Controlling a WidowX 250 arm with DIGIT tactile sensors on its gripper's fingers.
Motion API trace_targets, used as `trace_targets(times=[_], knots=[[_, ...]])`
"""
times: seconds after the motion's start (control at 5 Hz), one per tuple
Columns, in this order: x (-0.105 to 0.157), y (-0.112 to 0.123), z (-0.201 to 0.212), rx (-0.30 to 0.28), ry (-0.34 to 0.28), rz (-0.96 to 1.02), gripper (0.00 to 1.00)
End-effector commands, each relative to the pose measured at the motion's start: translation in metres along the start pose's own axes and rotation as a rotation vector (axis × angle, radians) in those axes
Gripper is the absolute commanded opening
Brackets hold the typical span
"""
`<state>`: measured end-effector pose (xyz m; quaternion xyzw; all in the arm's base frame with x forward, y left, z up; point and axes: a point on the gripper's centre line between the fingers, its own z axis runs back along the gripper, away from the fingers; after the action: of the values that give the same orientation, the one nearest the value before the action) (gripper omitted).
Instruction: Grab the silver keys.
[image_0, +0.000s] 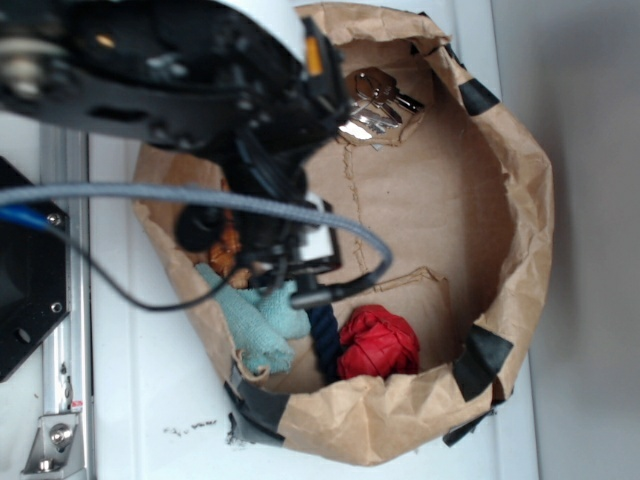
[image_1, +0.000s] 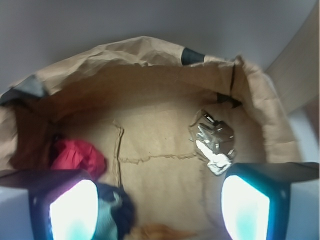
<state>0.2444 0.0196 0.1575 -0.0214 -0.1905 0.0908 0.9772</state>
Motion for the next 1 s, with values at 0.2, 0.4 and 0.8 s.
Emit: trace_targets(times=[0.2,0.4,0.8], knots=[[0.002,-0.001,-0.018,0.146,0.021,0.439,1.0],[0.001,0.003,-0.022,0.16,0.056,0.509,1.0],[0.001,0.003,-0.022,0.16,0.056,0.509,1.0]])
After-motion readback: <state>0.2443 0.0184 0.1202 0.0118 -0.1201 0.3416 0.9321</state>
